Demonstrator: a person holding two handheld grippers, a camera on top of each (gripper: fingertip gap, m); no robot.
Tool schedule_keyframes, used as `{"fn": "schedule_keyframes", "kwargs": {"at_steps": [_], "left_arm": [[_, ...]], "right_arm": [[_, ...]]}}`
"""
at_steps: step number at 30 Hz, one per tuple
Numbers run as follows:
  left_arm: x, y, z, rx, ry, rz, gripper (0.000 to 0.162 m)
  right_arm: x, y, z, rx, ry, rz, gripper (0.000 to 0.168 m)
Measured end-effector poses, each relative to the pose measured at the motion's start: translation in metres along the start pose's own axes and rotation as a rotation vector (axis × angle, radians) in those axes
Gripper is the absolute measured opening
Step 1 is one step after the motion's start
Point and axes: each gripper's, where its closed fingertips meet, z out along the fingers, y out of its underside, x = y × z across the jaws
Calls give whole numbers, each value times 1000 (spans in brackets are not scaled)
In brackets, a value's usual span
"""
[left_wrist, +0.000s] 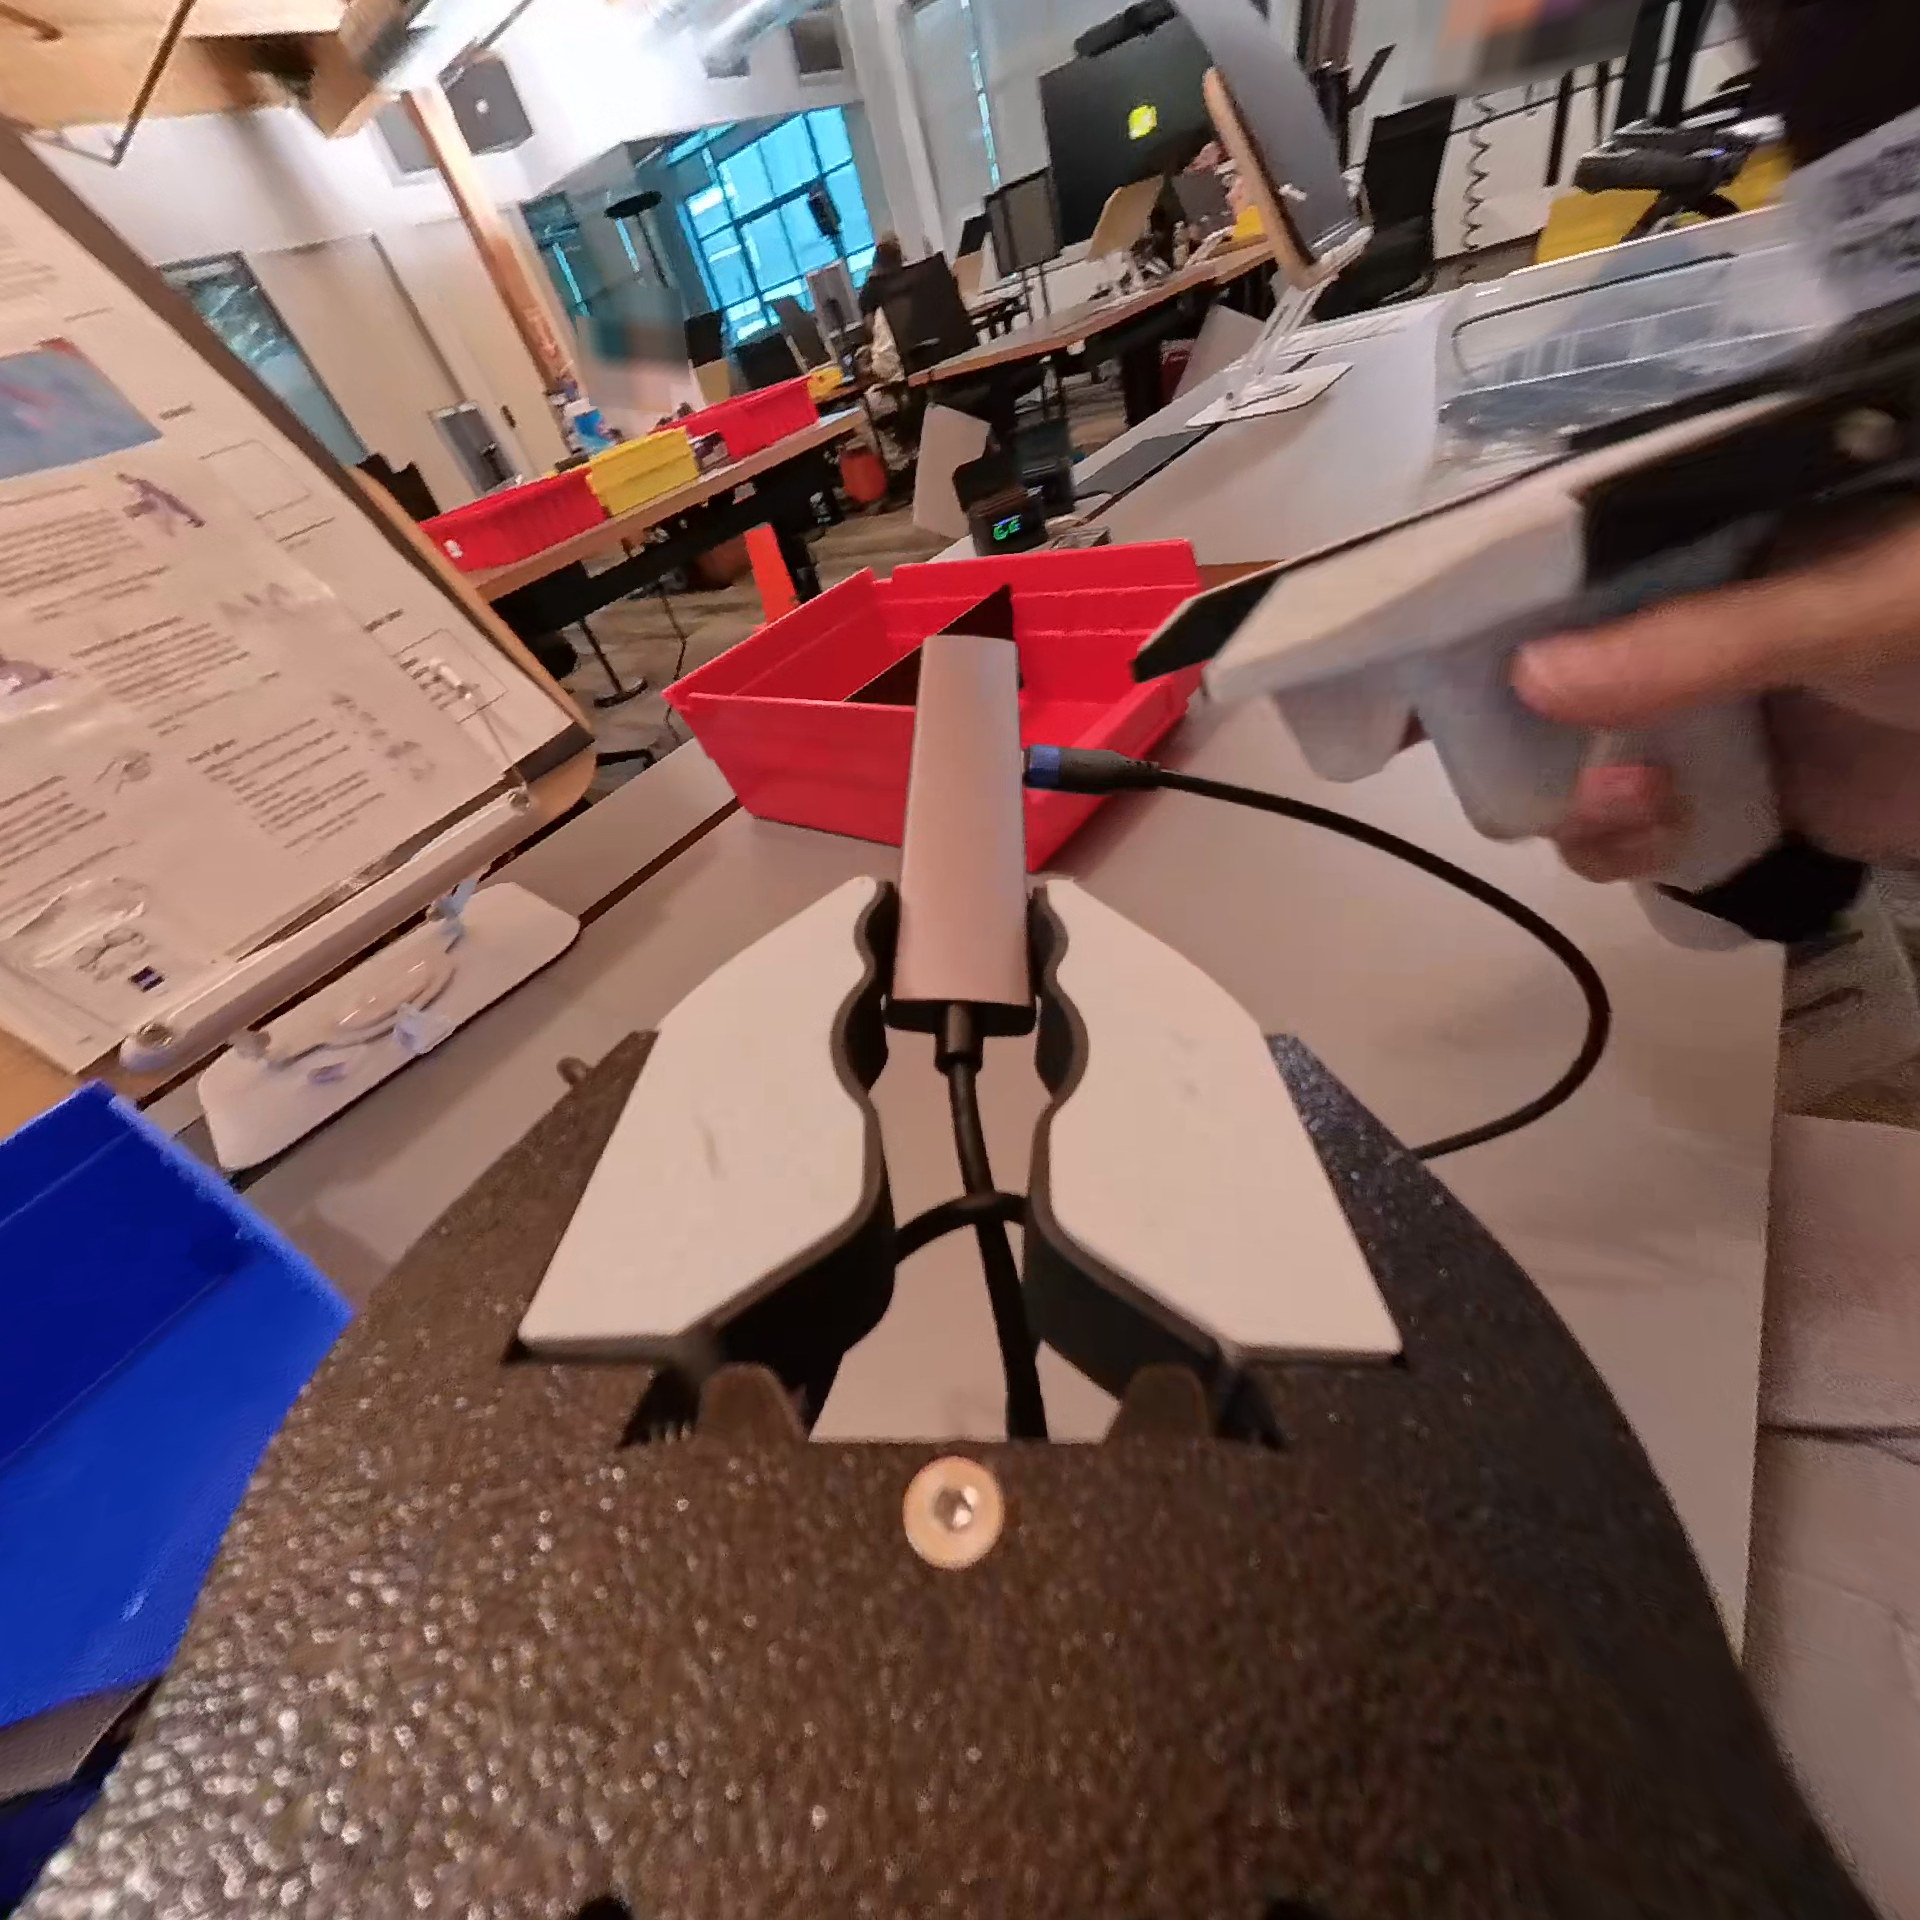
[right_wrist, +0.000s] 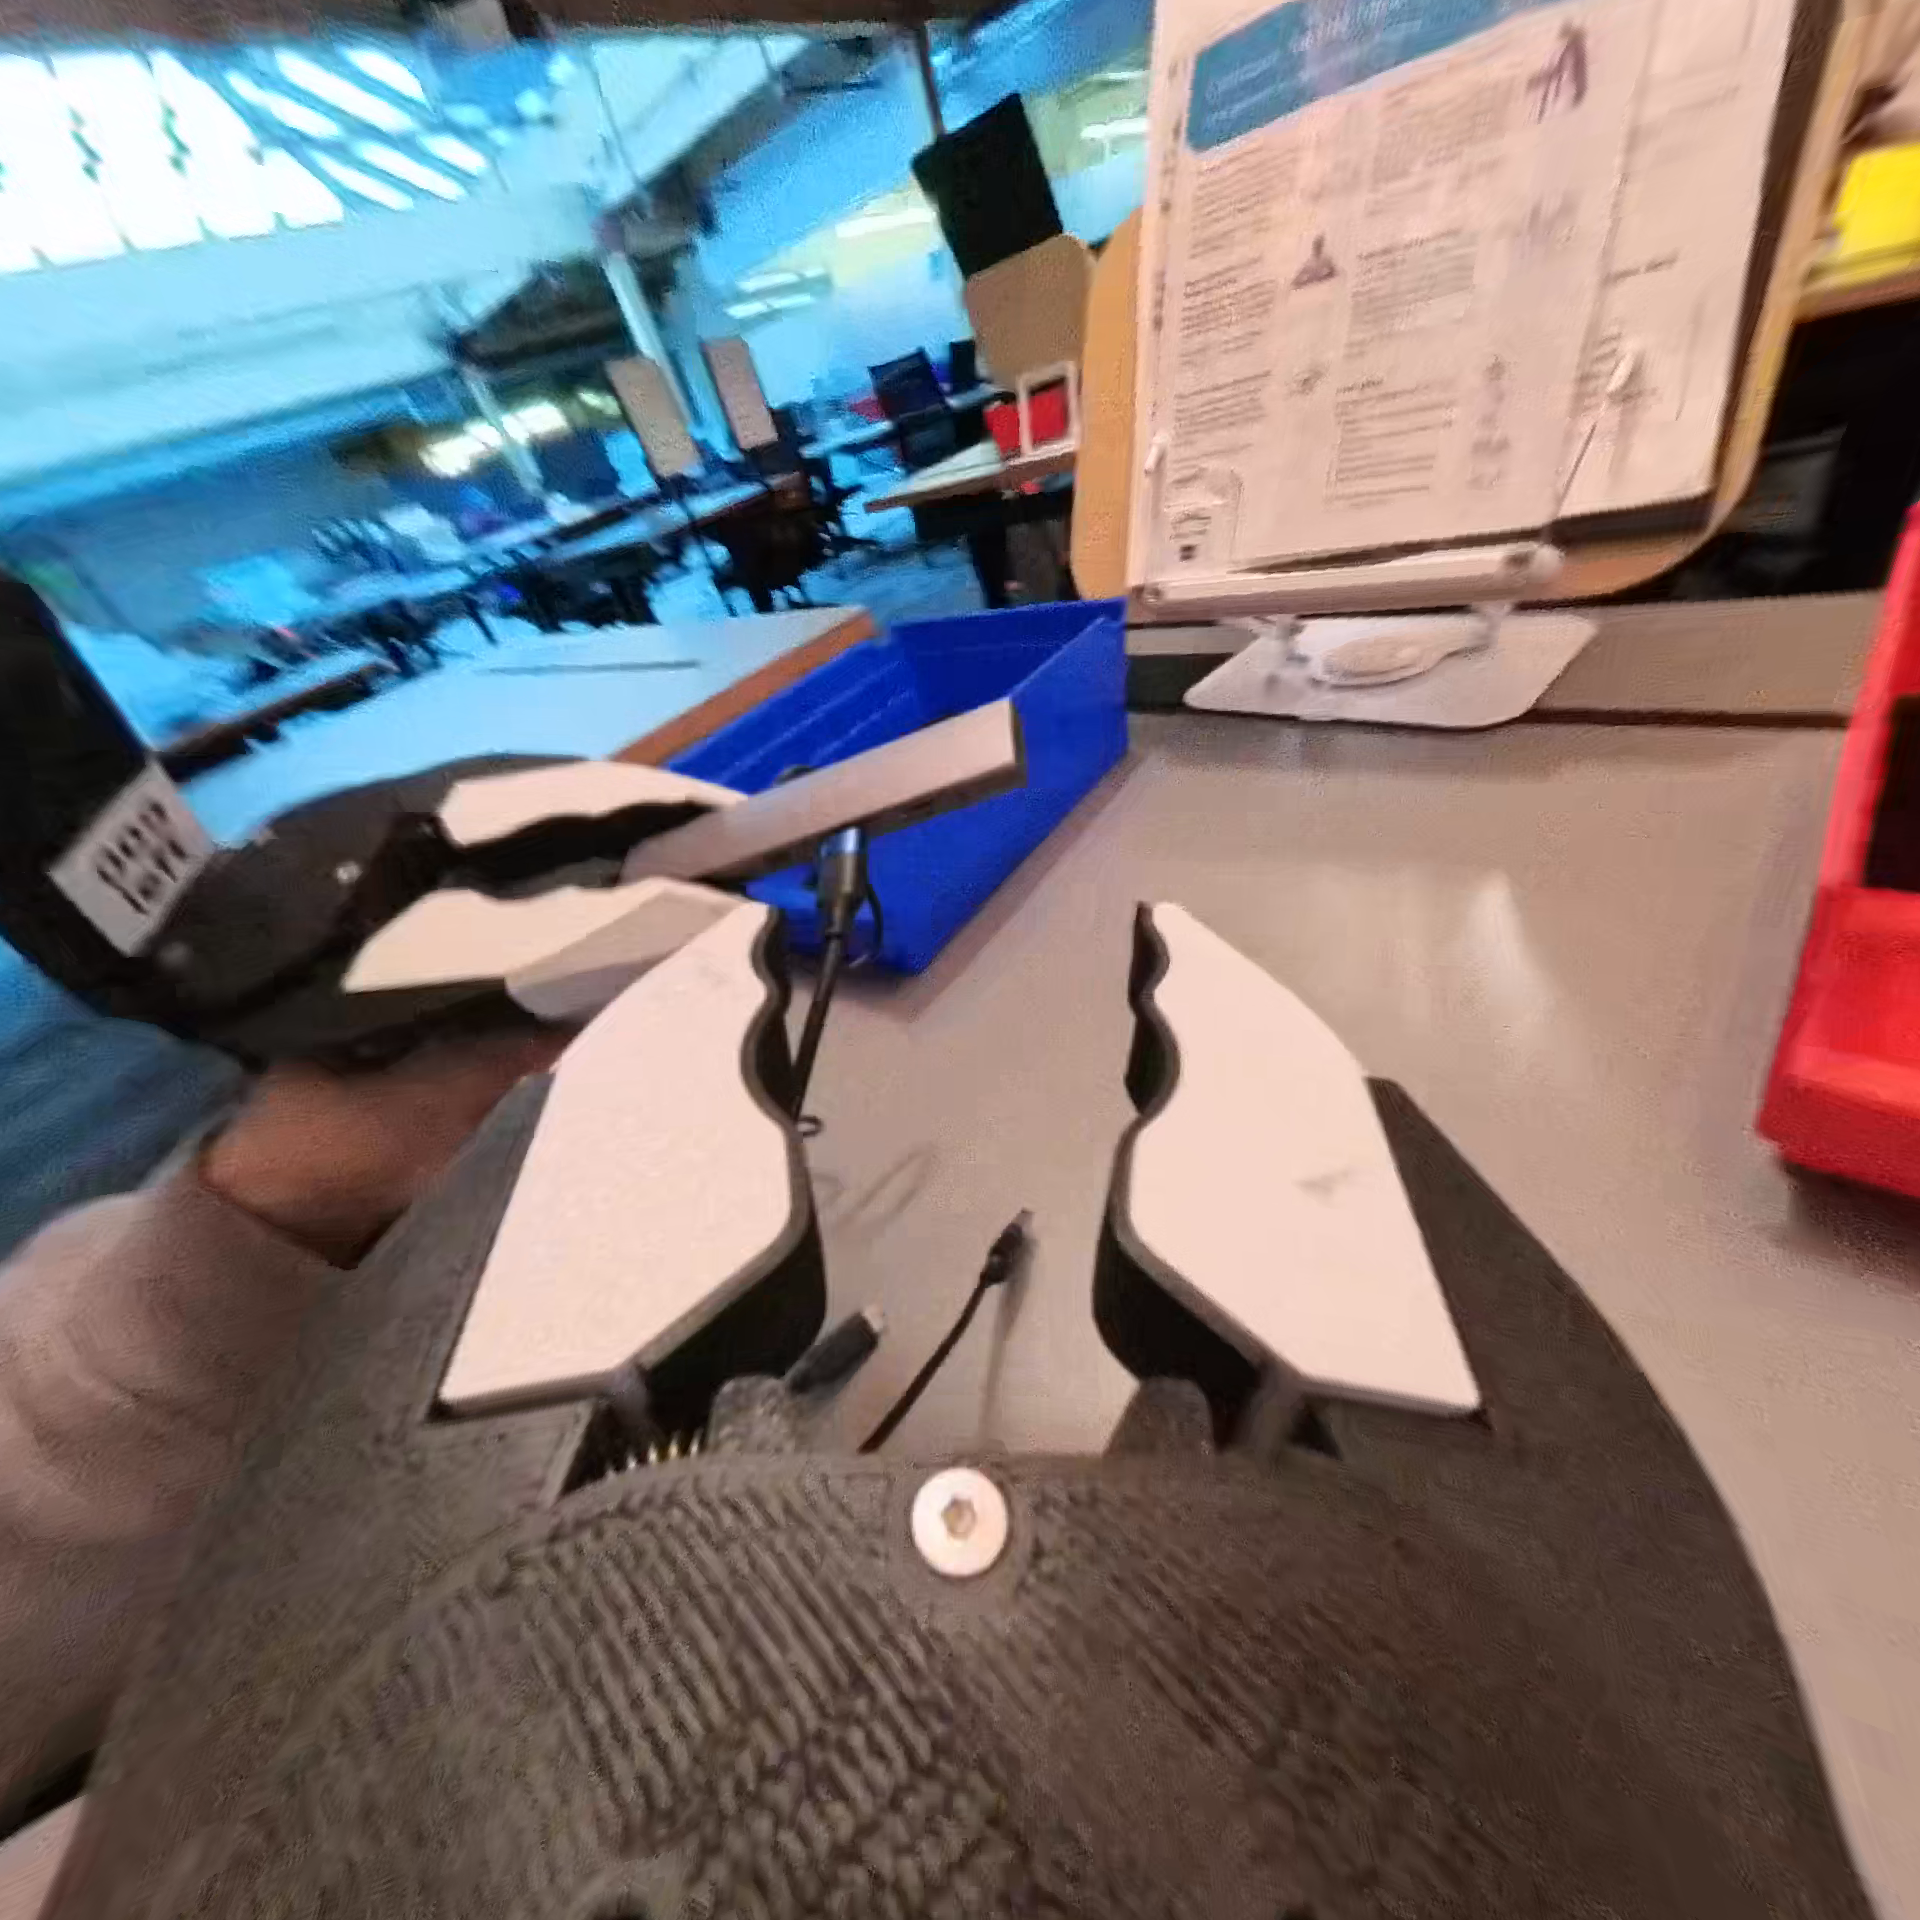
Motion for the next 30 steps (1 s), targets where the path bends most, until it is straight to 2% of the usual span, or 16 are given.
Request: {"fn": "schedule_keyframes", "kwargs": {"at_steps": [1,2,6,8,10,11,16,20,23,26,28,30], "left_arm": [[3,-1,1,6,16,7,24],[6,-2,2,15,34,7,24],[18,-7,3,87,104,17,24],[22,-6,3,100,126,45,24],[21,-3,4,96,109,73,24],[19,-1,4,91,100,84,24],[16,9,6,50,77,168,28],[9,-6,-1,109,-3,213,49],[7,-5,-2,73,11,136,54],[5,9,5,-31,20,10,67],[7,23,9,-108,32,-29,68],[18,42,13,-195,110,-53,64]], "right_arm": [[7,-2,1,11,-38,81,63],[10,-4,3,29,-78,151,67],[8,-4,14,48,-243,360,57],[1,-4,21,52,-320,438,45],[-6,-7,25,72,-396,462,20],[-8,-11,26,97,-419,461,17],[-19,-28,31,78,-498,390,9],[-21,-59,29,57,-482,242,9],[-22,-85,26,58,-436,119,10],[-18,-105,21,71,-360,-4,9],[-16,-117,17,91,-334,-46,9],[-19,-126,13,101,-336,-61,9]]}}
